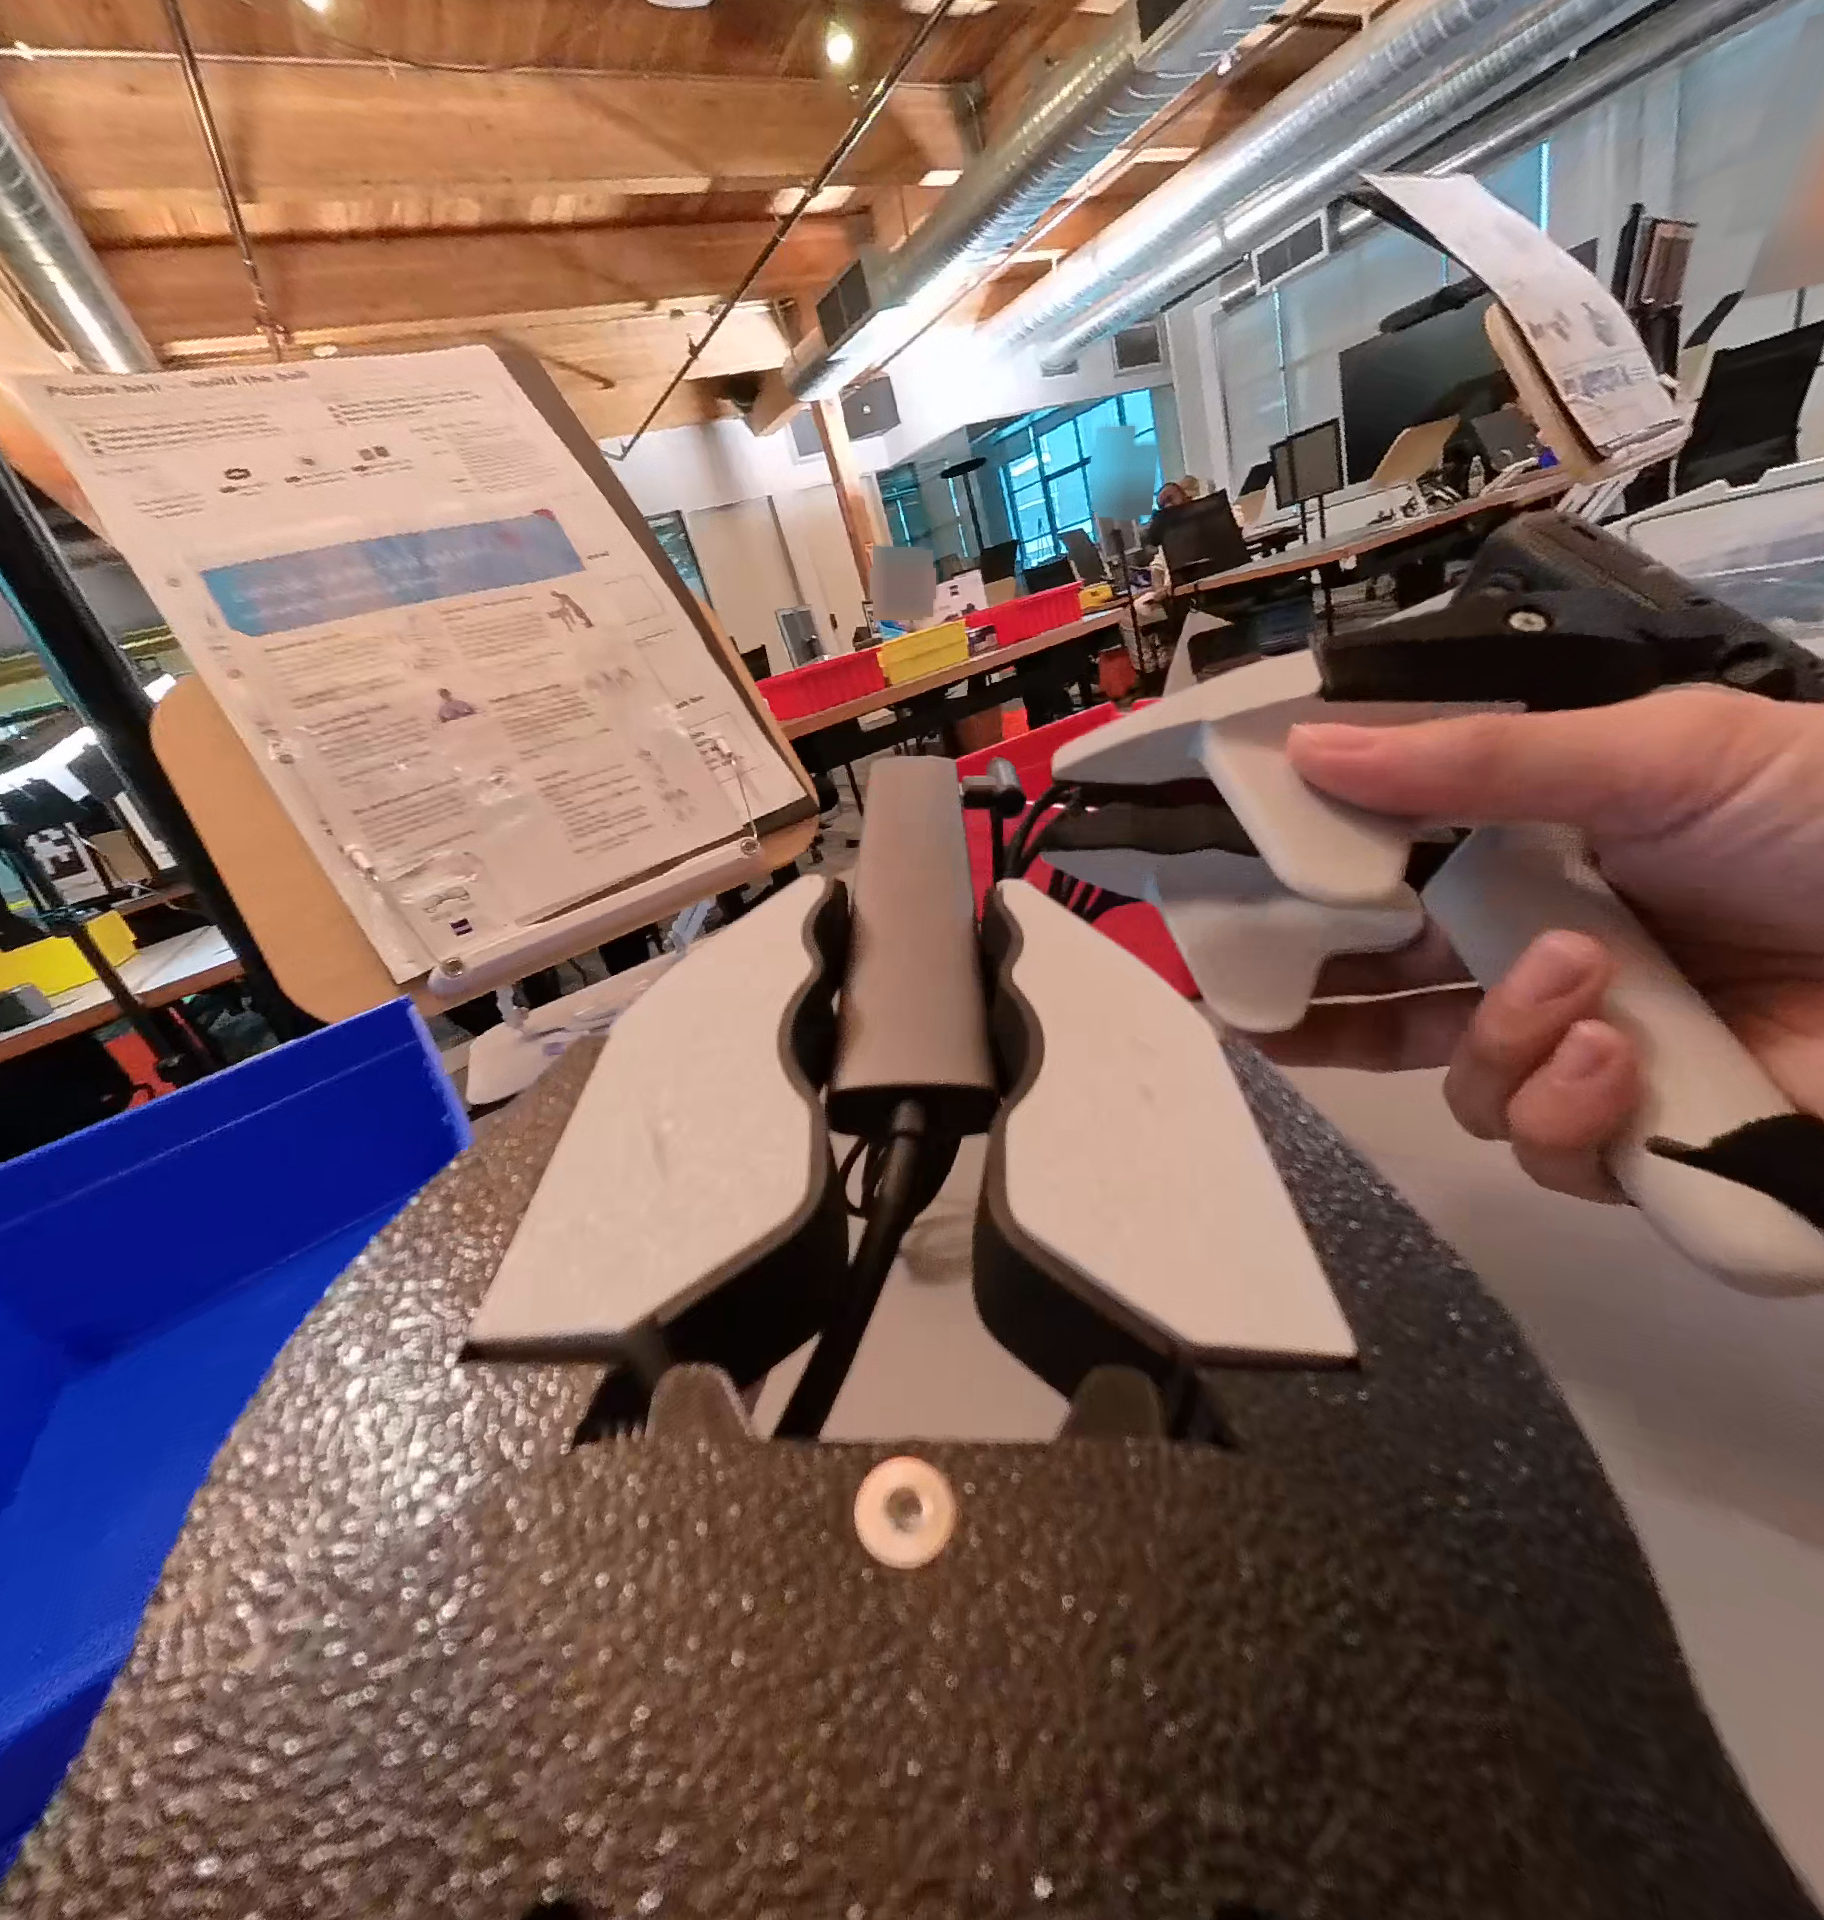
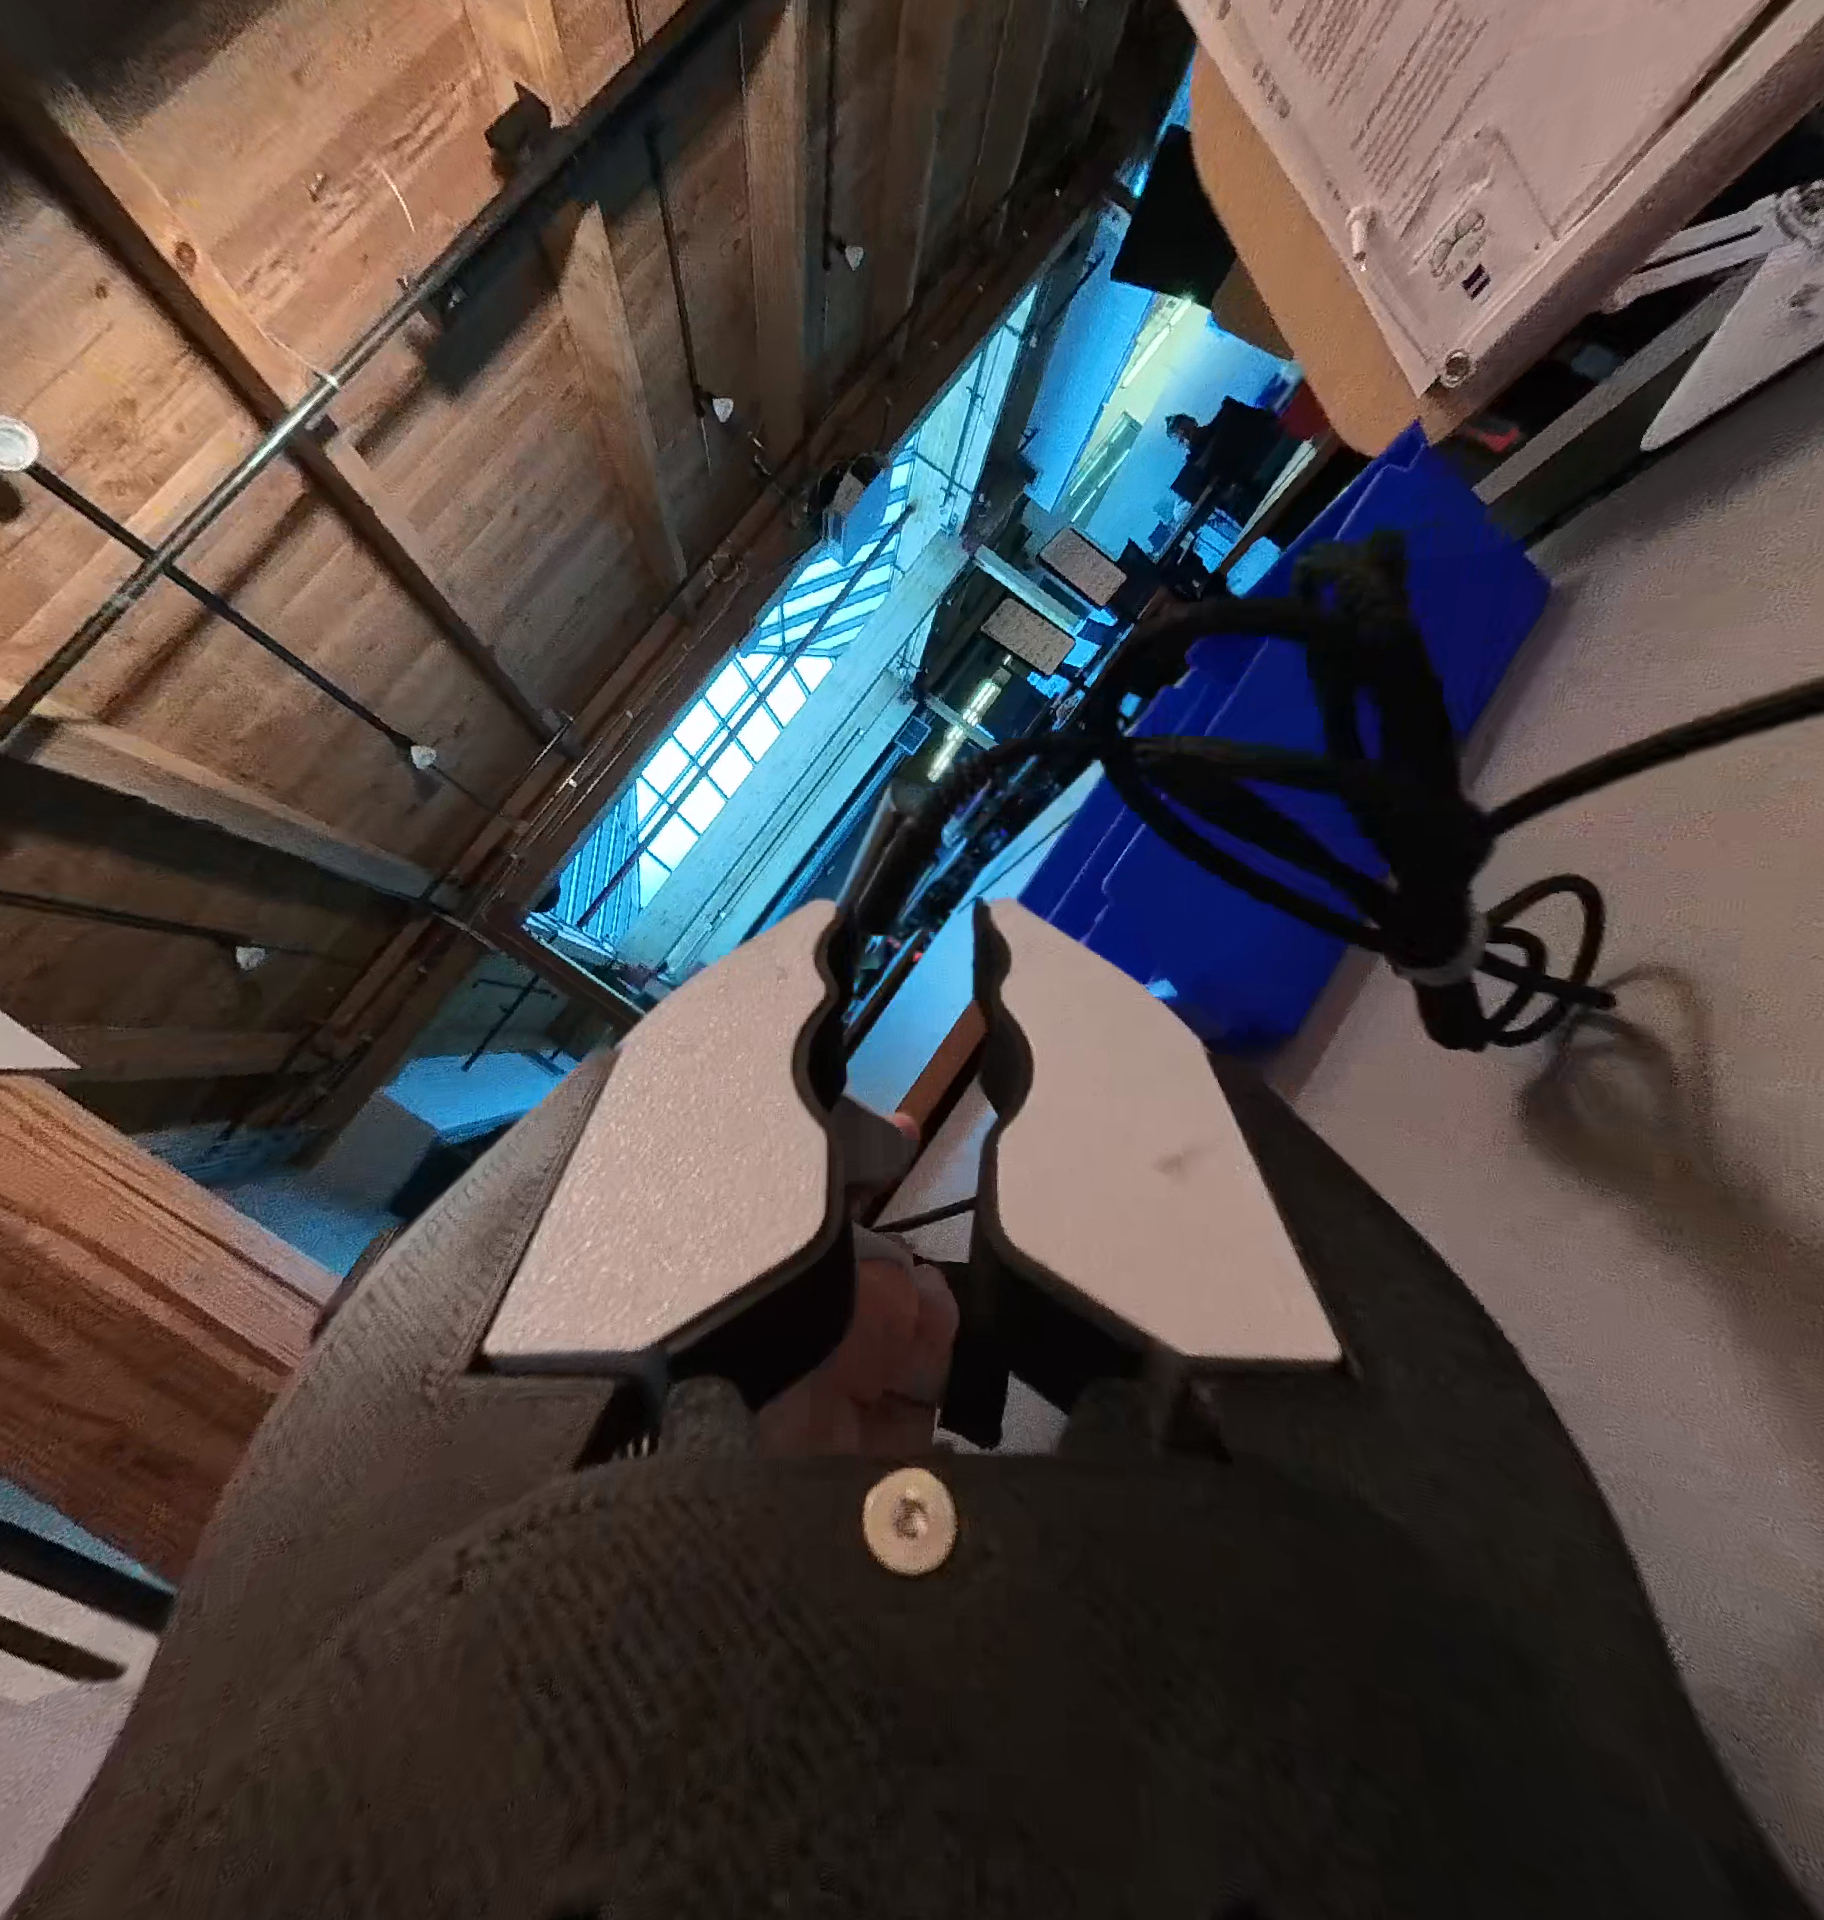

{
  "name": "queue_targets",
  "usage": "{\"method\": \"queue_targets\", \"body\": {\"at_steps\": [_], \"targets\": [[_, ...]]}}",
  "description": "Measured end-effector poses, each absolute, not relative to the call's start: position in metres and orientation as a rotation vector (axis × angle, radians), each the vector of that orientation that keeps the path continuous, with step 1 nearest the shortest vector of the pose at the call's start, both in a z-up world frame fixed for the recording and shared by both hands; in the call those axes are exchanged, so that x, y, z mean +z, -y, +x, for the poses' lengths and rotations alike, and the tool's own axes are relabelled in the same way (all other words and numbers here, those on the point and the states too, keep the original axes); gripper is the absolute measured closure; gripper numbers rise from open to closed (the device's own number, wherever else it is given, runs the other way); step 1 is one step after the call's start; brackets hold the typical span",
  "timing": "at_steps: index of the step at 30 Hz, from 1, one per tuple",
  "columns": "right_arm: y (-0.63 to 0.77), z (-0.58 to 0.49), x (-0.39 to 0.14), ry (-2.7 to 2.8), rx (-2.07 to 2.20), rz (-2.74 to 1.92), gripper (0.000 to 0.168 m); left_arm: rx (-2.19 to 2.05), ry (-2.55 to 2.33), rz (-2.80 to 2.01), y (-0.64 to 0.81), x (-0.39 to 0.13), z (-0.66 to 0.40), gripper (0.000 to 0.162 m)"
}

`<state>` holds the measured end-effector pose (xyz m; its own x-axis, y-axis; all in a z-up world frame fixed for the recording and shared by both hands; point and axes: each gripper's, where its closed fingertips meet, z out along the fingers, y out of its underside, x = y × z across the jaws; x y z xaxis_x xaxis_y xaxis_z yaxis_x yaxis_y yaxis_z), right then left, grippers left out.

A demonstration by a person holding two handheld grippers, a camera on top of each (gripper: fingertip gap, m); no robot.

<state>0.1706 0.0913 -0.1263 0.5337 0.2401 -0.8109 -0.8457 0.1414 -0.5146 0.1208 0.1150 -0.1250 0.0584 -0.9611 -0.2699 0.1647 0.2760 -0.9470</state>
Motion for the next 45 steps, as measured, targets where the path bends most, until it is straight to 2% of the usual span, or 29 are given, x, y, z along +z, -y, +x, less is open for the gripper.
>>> {"method": "queue_targets", "body": {"at_steps": [2, 4, 9, 16, 29, 35, 40, 43, 45], "targets": [[-0.093, 0.171, -0.130, -0.655, 0.894, -1.173, 0.151, -1.041, -1.180, -0.890, -0.117, -0.125, 0.120, 0.137], [-0.097, 0.167, -0.127, -0.639, 0.952, -1.160, 0.148, -1.039, -1.182, -0.878, -0.115, -0.125, 0.120, 0.137], [-0.103, 0.170, -0.125, -0.682, 0.979, -1.123, 0.158, -1.026, -1.173, -0.880, -0.113, -0.131, 0.122, 0.137], [-0.111, 0.166, -0.132, -0.717, 1.096, -1.094, 0.160, -0.945, -1.171, -0.845, -0.121, -0.139, 0.120, 0.137], [-0.096, 0.171, -0.150, -0.652, 1.120, -1.402, 0.159, -0.958, -1.271, -0.946, -0.119, -0.155, 0.128, 0.133], [-0.092, 0.168, -0.151, -0.730, 1.148, -1.240, 0.159, -0.920, -1.272, -0.934, -0.114, -0.154, 0.127, 0.133], [-0.079, 0.172, -0.146, -0.722, 1.129, -1.206, 0.159, -0.850, -1.167, -0.961, -0.126, -0.139, 0.122, 0.136], [-0.041, 0.222, -0.158, -0.806, 1.020, -1.159, 0.160, -0.936, -0.902, -1.148, -0.209, -0.106, 0.085, 0.137], [-0.033, 0.202, -0.165, -0.693, 1.046, -1.336, 0.160, -0.930, -0.880, -1.049, -0.223, -0.081, 0.066, 0.137]]}}
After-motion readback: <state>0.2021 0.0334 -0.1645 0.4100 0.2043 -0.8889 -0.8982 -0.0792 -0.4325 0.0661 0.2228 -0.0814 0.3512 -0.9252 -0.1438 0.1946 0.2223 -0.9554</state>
